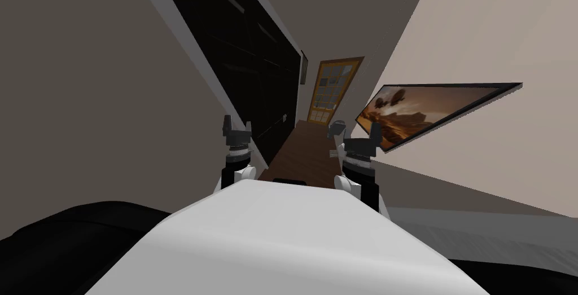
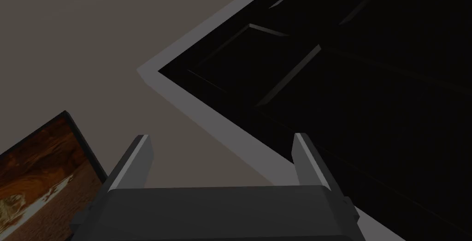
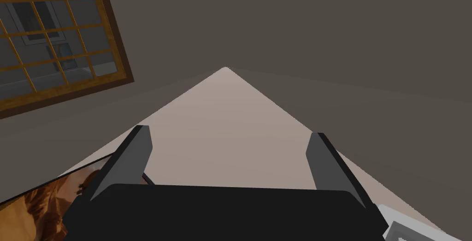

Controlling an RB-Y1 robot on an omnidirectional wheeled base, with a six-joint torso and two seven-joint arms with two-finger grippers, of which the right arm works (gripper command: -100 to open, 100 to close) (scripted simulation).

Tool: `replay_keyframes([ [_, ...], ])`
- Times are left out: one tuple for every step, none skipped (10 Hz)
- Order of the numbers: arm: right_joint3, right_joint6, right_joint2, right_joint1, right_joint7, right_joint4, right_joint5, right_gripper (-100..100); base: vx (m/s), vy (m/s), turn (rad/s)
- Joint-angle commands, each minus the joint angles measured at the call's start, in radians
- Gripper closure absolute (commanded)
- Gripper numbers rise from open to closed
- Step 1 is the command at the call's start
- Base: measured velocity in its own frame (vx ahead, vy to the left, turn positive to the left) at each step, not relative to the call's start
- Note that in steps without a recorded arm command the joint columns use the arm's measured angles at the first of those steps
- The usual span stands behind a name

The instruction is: Push the door open

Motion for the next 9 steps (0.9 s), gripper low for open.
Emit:
replay_keyframes([
  [-0.017,-0.011,-0.007,-0.009,0.008,0.014,-0.011,-100,0.041,0.070,-0.065],
  [-0.017,-0.011,-0.007,-0.009,0.008,0.014,-0.011,-100,0.153,-0.026,-0.091],
  [-0.026,-0.016,-0.011,-0.013,0.011,0.021,-0.016,-100,0.152,-0.034,-0.043],
  [-0.041,-0.026,-0.016,-0.020,0.018,0.034,-0.026,-100,0.182,-0.024,-0.105],
  [-0.052,-0.033,-0.019,-0.026,0.023,0.043,-0.033,-100,0.207,-0.057,-0.121],
  [-0.064,-0.040,-0.023,-0.031,0.028,0.052,-0.040,-100,0.199,-0.048,-0.101],
  [-0.081,-0.051,-0.028,-0.040,0.035,0.067,-0.051,-100,0.215,-0.015,-0.144],
  [-0.098,-0.062,-0.034,-0.048,0.043,0.081,-0.062,-100,0.224,0.017,-0.145],
  [-0.113,-0.071,-0.037,-0.056,0.049,0.093,-0.071,-100,0.211,0.020,-0.133],
])
